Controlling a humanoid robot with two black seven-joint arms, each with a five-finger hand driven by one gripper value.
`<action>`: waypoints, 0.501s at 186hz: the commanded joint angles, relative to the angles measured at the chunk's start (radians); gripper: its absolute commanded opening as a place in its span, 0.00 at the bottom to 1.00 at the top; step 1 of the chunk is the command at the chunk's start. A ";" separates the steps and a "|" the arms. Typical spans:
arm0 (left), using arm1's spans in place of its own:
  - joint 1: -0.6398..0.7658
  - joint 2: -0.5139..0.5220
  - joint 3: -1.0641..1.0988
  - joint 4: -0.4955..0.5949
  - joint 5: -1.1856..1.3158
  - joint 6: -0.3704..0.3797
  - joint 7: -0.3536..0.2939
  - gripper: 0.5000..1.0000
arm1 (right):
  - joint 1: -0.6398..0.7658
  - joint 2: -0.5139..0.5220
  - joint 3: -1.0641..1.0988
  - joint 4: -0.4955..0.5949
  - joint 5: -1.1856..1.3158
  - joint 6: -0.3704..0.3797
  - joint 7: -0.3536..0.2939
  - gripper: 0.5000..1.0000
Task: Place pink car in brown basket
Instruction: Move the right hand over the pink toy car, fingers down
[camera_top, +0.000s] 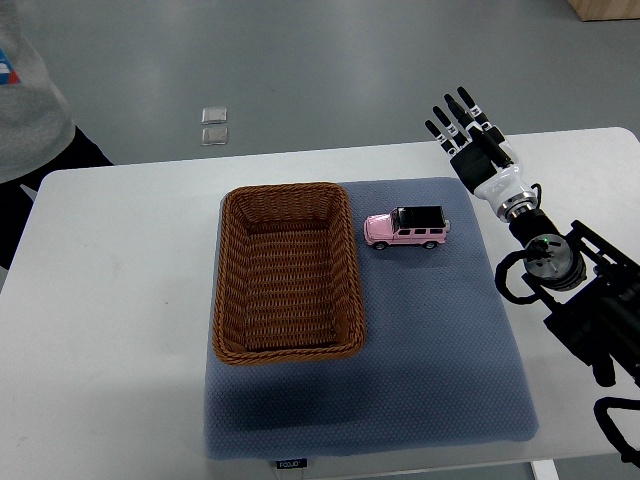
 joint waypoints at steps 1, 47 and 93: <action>0.000 0.000 0.000 0.000 0.000 0.000 0.000 1.00 | 0.001 -0.001 0.000 0.000 -0.002 0.001 0.000 0.82; 0.000 0.000 -0.002 0.001 0.000 0.000 -0.001 1.00 | 0.053 -0.024 -0.041 0.008 -0.138 0.033 -0.012 0.82; 0.000 0.000 -0.002 0.003 0.000 0.000 -0.001 1.00 | 0.260 -0.262 -0.313 0.100 -0.744 0.148 -0.014 0.82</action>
